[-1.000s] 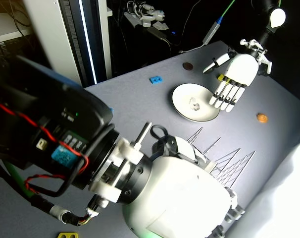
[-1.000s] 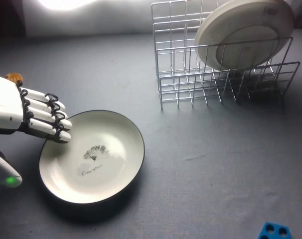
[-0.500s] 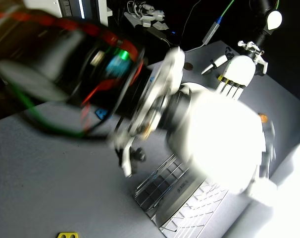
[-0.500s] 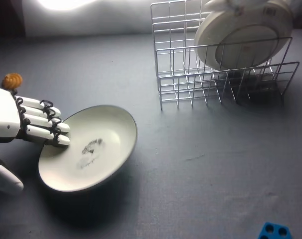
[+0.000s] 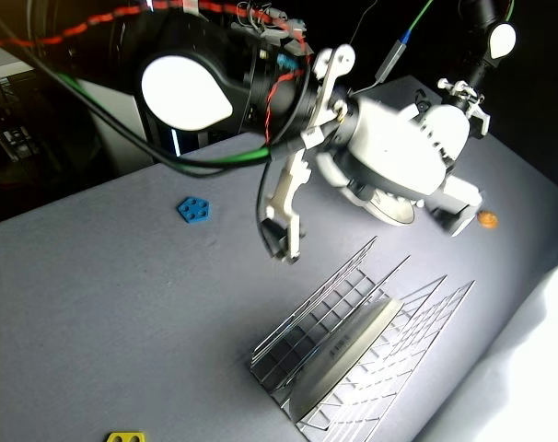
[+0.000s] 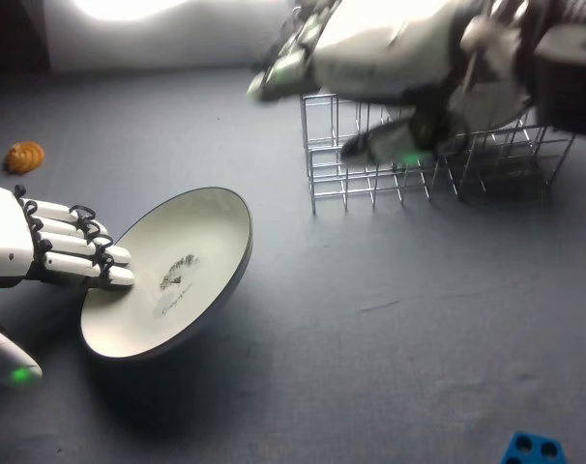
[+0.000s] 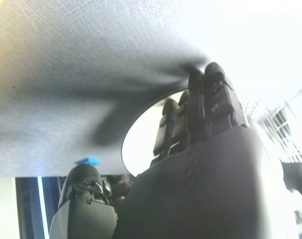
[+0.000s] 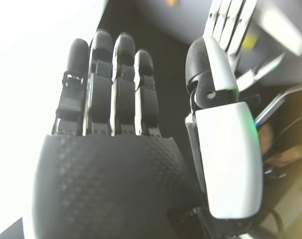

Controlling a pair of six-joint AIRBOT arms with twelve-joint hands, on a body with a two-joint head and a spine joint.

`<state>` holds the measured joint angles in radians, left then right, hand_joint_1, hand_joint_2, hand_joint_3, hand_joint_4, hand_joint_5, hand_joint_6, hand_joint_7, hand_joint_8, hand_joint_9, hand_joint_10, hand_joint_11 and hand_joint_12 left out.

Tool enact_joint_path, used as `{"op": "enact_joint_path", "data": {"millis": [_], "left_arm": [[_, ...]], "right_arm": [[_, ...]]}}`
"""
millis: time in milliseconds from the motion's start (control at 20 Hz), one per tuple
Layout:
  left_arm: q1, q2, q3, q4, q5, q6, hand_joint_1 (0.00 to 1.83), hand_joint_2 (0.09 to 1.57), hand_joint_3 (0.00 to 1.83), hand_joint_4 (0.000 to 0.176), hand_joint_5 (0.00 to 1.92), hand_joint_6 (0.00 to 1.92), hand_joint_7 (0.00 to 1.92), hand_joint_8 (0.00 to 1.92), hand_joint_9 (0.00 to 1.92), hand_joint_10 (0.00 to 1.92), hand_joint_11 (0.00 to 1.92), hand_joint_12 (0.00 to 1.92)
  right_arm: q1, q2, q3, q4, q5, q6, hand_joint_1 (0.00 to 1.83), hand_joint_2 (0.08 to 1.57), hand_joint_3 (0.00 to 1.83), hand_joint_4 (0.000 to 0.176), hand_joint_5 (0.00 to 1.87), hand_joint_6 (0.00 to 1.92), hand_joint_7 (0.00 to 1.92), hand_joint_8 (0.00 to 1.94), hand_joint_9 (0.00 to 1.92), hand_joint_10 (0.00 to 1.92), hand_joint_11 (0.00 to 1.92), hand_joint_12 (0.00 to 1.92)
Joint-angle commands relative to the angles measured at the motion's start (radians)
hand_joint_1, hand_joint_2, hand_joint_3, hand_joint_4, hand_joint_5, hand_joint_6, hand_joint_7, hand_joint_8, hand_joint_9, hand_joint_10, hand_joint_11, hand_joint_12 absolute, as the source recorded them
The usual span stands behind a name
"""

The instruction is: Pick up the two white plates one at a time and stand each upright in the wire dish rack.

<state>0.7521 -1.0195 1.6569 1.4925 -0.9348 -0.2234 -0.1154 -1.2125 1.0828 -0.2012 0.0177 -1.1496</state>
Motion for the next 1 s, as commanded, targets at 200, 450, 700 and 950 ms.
{"op": "enact_joint_path", "data": {"millis": [200, 450, 700, 950], "left_arm": [[0.013, -0.014, -0.006, 0.066, -0.018, 0.000, 0.00, 1.06, 0.00, 0.000, 0.24, 0.00, 0.24, 0.00, 0.19, 0.00, 0.00, 0.49], [0.011, -0.012, -0.007, 0.066, -0.018, 0.000, 0.00, 1.06, 0.00, 0.000, 0.22, 0.00, 0.20, 0.00, 0.15, 0.00, 0.00, 0.44], [0.007, -0.012, -0.005, 0.066, -0.018, 0.000, 0.00, 1.05, 0.00, 0.000, 0.18, 0.00, 0.18, 0.00, 0.15, 0.00, 0.00, 0.36], [0.006, -0.013, -0.004, 0.066, -0.017, 0.000, 0.00, 1.07, 0.00, 0.000, 0.20, 0.00, 0.18, 0.00, 0.14, 0.00, 0.00, 0.35]], "right_arm": [[-0.042, -0.078, -0.005, -0.039, 0.125, -0.036, 0.88, 1.17, 0.00, 0.000, 0.23, 0.00, 0.25, 0.00, 0.19, 0.00, 0.00, 0.46], [-0.075, -0.144, -0.004, -0.055, 0.127, -0.046, 1.01, 1.09, 0.00, 0.000, 0.00, 0.00, 0.00, 0.00, 0.00, 0.00, 0.00, 0.00], [-0.115, -0.209, 0.017, -0.092, 0.115, -0.052, 1.14, 0.98, 0.00, 0.000, 0.00, 0.00, 0.00, 0.00, 0.00, 0.00, 0.00, 0.00], [-0.150, -0.262, 0.084, -0.091, 0.111, -0.052, 1.22, 0.97, 0.00, 0.000, 0.00, 0.00, 0.00, 0.00, 0.00, 0.00, 0.00, 0.00]]}}
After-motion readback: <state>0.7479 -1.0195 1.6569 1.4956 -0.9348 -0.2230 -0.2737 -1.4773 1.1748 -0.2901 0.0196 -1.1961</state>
